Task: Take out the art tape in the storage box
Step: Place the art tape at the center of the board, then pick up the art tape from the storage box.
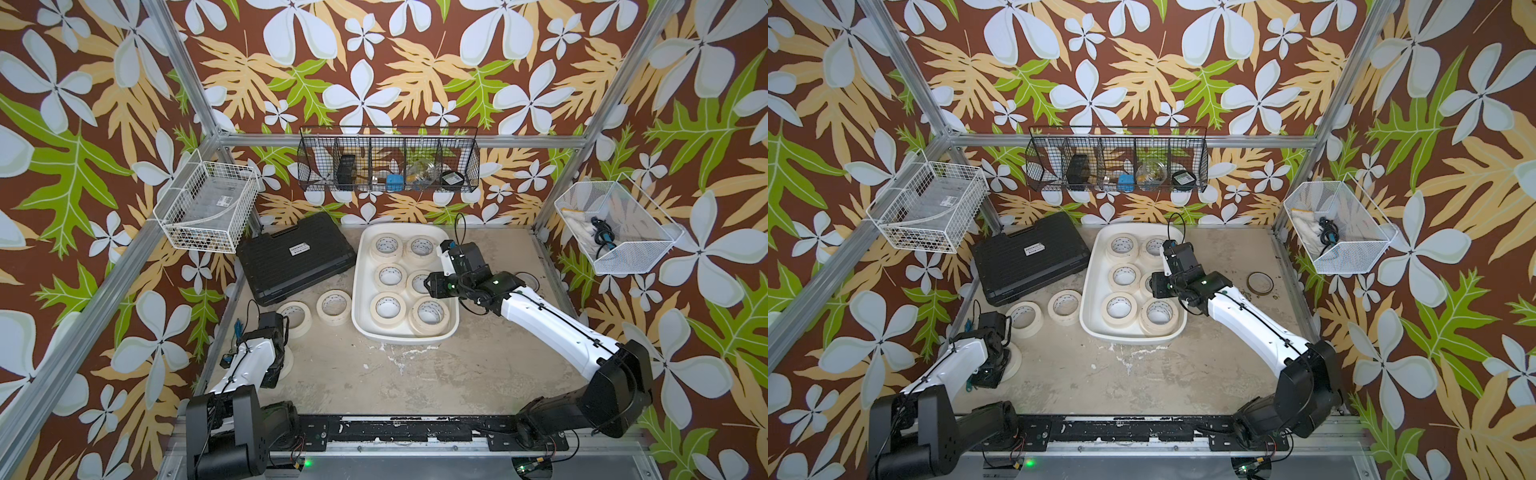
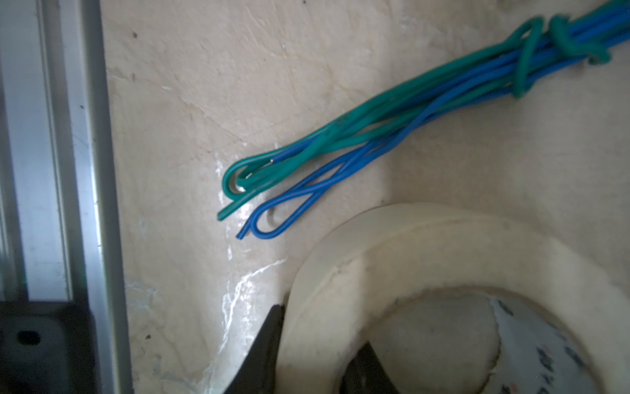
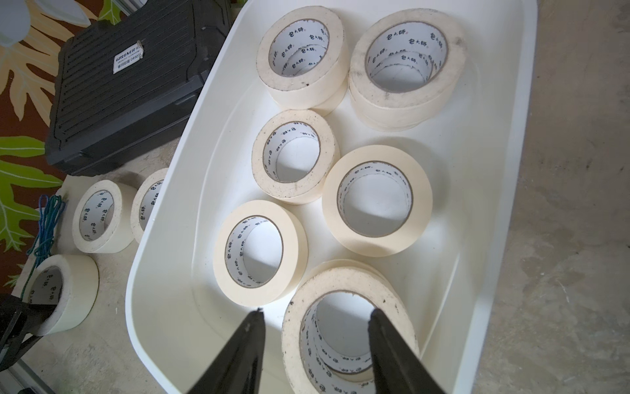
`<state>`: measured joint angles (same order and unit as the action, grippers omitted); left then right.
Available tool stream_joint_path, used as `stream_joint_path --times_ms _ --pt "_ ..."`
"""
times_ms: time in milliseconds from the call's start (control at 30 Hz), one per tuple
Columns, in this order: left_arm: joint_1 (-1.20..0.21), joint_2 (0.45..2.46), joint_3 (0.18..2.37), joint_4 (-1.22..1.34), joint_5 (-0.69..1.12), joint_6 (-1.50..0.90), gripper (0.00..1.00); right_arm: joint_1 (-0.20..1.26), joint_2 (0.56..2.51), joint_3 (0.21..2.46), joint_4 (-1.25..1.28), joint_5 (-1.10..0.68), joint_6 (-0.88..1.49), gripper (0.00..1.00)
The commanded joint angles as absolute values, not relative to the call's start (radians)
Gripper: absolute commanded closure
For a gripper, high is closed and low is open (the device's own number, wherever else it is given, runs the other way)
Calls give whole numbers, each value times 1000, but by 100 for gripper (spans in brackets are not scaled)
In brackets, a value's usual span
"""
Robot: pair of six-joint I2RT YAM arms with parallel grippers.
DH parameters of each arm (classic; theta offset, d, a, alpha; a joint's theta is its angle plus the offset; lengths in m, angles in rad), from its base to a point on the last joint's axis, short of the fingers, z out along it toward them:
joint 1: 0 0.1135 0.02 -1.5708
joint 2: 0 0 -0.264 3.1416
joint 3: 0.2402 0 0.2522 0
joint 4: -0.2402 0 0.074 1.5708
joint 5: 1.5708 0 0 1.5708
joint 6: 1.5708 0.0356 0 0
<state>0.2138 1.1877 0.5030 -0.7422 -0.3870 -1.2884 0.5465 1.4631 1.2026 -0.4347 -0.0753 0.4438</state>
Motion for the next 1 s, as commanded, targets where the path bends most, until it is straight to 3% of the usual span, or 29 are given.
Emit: stream_joint_path --times_ms 0,267,433,567,967 --pt "217 1192 509 -746 -417 -1264 74 543 1461 1199 -426 -71 438 48" --pt "217 1179 542 -747 -429 -1241 38 539 1459 1201 -432 -71 440 47" --pt "216 1122 564 -819 -448 -1249 26 538 1451 1210 -441 -65 440 48" --pt "216 1078 595 -864 -460 -1240 21 538 1447 1215 -446 -64 440 47" --pt "215 965 871 -962 -393 -1089 23 486 1504 1281 -439 -56 428 47"
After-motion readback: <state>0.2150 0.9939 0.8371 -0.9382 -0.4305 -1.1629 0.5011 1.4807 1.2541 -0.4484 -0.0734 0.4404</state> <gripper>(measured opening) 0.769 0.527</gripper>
